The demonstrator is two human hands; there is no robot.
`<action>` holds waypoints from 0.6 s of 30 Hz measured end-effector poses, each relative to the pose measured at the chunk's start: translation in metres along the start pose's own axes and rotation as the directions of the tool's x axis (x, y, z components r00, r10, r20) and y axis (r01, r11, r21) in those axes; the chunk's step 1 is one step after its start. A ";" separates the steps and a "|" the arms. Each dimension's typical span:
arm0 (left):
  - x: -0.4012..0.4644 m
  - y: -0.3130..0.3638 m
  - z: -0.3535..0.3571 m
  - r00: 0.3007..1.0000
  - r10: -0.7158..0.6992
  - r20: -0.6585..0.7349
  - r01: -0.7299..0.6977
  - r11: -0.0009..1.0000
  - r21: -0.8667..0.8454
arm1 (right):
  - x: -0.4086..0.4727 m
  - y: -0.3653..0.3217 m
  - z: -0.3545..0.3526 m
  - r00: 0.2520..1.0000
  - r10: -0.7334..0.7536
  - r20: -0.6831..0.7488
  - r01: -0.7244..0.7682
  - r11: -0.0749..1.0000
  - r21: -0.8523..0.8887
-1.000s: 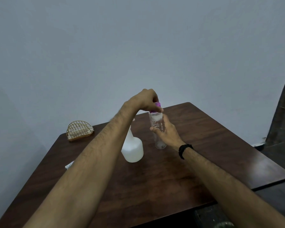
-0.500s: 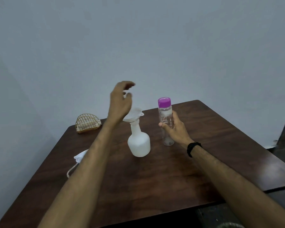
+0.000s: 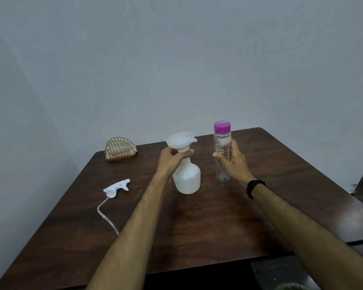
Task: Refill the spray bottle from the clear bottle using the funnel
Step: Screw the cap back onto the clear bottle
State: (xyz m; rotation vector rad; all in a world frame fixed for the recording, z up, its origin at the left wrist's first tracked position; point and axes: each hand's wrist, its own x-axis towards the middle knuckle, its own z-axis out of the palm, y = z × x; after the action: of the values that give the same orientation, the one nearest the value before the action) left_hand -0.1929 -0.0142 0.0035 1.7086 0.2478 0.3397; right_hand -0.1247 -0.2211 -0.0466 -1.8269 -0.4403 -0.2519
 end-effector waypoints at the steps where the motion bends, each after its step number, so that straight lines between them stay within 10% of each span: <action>1: 0.001 -0.001 0.002 1.000 0.016 -0.015 -0.016 1.000 -0.015 | 0.000 0.000 0.000 1.000 0.001 -0.003 -0.001 1.000 -0.004; 18: 0.015 0.071 0.018 0.973 0.232 0.003 -0.223 0.930 0.292 | 0.003 -0.006 -0.002 1.000 0.030 0.005 -0.030 0.999 0.035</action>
State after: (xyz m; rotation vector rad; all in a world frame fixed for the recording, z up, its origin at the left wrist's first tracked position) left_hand -0.1742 -0.0369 0.0721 2.0306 0.1251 0.5222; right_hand -0.1245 -0.2207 -0.0399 -1.7987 -0.4179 -0.2187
